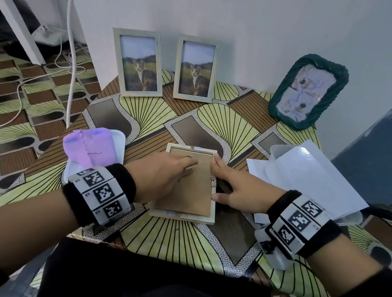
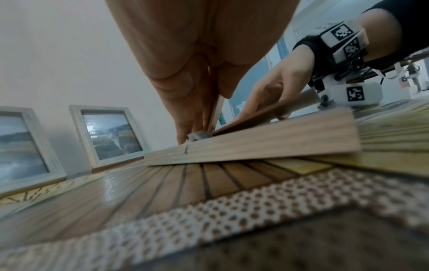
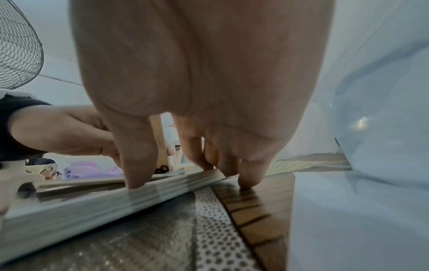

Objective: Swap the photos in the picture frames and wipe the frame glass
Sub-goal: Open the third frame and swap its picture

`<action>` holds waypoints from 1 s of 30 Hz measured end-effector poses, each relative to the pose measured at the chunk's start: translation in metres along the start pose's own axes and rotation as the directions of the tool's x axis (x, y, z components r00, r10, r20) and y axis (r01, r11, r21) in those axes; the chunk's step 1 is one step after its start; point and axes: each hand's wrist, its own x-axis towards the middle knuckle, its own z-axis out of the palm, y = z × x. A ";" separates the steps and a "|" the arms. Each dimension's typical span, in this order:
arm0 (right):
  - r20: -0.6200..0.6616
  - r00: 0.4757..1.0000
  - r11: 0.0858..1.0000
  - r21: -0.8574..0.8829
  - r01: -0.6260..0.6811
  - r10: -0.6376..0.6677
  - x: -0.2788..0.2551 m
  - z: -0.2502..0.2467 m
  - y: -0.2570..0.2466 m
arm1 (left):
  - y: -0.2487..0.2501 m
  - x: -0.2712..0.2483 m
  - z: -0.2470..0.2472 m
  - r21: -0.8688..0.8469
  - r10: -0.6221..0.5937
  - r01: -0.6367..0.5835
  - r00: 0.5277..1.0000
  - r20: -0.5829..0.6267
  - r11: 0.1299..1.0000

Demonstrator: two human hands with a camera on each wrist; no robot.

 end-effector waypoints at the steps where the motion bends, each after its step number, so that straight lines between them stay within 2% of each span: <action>1: -0.006 1.000 1.000 0.004 0.002 -0.002 0.000 0.000 0.001 | -0.001 0.000 -0.002 -0.039 0.006 -0.006 1.000 -0.015 0.999; 4: -0.028 1.000 1.000 -0.007 -0.003 0.002 0.002 0.000 0.002 | -0.002 -0.001 -0.006 -0.050 0.026 -0.028 0.999 -0.035 0.998; 9: -0.025 0.999 0.995 -0.086 -0.043 0.041 0.004 -0.002 -0.004 | 0.002 -0.002 -0.003 0.045 -0.017 0.014 0.997 0.072 0.999; 15: -0.054 0.997 0.980 -0.184 -0.071 0.062 0.005 -0.004 -0.014 | -0.001 -0.005 -0.008 -0.031 0.016 -0.016 1.000 -0.006 0.999; 19: -0.070 0.993 0.972 -0.211 -0.103 0.090 0.004 -0.004 -0.015 | 0.001 -0.012 -0.005 0.051 0.034 -0.039 0.995 0.092 0.998; 22: -0.066 0.993 0.969 -0.222 -0.111 0.099 0.004 -0.004 -0.016 | 0.001 -0.025 -0.006 -0.045 0.072 -0.069 0.995 0.067 0.997; 26: -0.060 0.993 0.974 -0.196 -0.111 0.101 0.004 -0.004 -0.017 | 0.000 -0.040 -0.011 -0.140 0.050 -0.049 0.999 0.008 0.989; 30: -0.080 0.993 0.981 -0.163 -0.104 0.092 0.004 -0.004 -0.018 | 0.010 -0.044 -0.014 -0.084 0.079 -0.074 0.995 0.062 0.994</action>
